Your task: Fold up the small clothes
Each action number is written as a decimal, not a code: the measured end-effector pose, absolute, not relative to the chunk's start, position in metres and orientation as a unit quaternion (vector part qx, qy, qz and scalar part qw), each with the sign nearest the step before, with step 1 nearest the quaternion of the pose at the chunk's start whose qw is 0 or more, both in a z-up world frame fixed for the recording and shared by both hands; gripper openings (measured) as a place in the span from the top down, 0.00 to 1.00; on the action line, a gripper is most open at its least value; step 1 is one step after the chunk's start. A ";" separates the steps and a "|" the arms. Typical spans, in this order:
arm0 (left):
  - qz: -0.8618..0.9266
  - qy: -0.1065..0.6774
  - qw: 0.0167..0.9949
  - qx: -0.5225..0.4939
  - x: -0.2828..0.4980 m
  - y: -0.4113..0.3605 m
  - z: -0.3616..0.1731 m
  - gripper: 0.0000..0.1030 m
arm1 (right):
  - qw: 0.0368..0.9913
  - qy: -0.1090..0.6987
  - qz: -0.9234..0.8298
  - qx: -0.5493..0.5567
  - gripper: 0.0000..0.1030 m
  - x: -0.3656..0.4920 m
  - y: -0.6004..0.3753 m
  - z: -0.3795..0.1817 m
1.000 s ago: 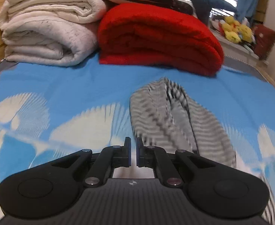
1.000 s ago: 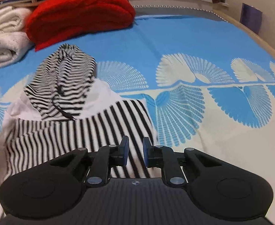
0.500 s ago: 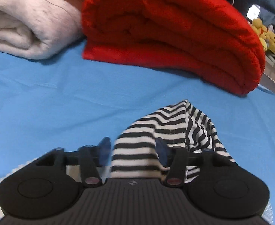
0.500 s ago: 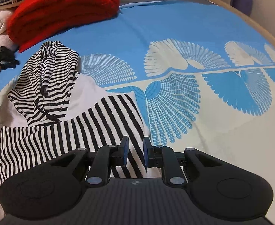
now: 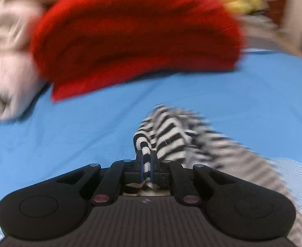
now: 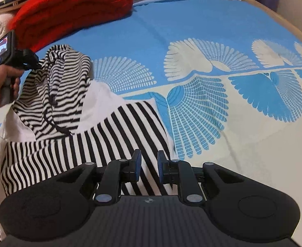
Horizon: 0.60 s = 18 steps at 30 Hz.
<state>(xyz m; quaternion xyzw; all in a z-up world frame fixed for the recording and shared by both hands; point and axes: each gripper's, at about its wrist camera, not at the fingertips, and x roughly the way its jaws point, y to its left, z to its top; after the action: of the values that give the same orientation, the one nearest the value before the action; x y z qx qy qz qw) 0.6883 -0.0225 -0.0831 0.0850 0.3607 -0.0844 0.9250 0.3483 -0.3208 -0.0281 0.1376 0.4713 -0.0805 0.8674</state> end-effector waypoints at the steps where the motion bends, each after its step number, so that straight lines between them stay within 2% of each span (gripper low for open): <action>1: -0.110 0.343 0.928 0.097 0.662 -0.028 -0.071 0.95 | 0.869 0.468 -0.081 0.141 0.83 0.347 -0.322 -0.025; 4: -0.196 0.296 0.927 0.117 0.550 -0.036 -0.032 0.95 | 0.875 0.453 -0.082 0.148 0.83 0.342 -0.326 -0.014; 6: -0.254 0.298 0.912 0.126 0.469 -0.038 -0.019 0.95 | 0.879 0.442 -0.090 0.158 0.83 0.339 -0.331 -0.007; 8: -0.310 0.328 0.880 0.150 0.384 -0.039 -0.019 0.96 | 0.882 0.427 -0.099 0.174 0.83 0.334 -0.338 -0.001; 11: -0.342 0.419 0.826 0.158 0.294 -0.031 -0.032 0.92 | 0.884 0.405 -0.117 0.200 0.83 0.326 -0.350 0.006; 14: -0.287 0.439 0.845 0.105 0.263 -0.008 -0.023 0.91 | 0.885 0.381 -0.129 0.236 0.83 0.315 -0.361 0.013; 18: -0.185 0.415 0.887 -0.078 0.284 0.030 -0.023 0.89 | 0.884 0.372 -0.105 0.262 0.74 0.308 -0.360 0.014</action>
<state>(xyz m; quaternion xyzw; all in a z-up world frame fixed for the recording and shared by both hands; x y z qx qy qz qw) 0.2839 0.0300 -0.0232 -0.0778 0.4151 -0.1846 0.8875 0.3081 -0.3604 0.0144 0.2624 0.3724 -0.1053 0.8840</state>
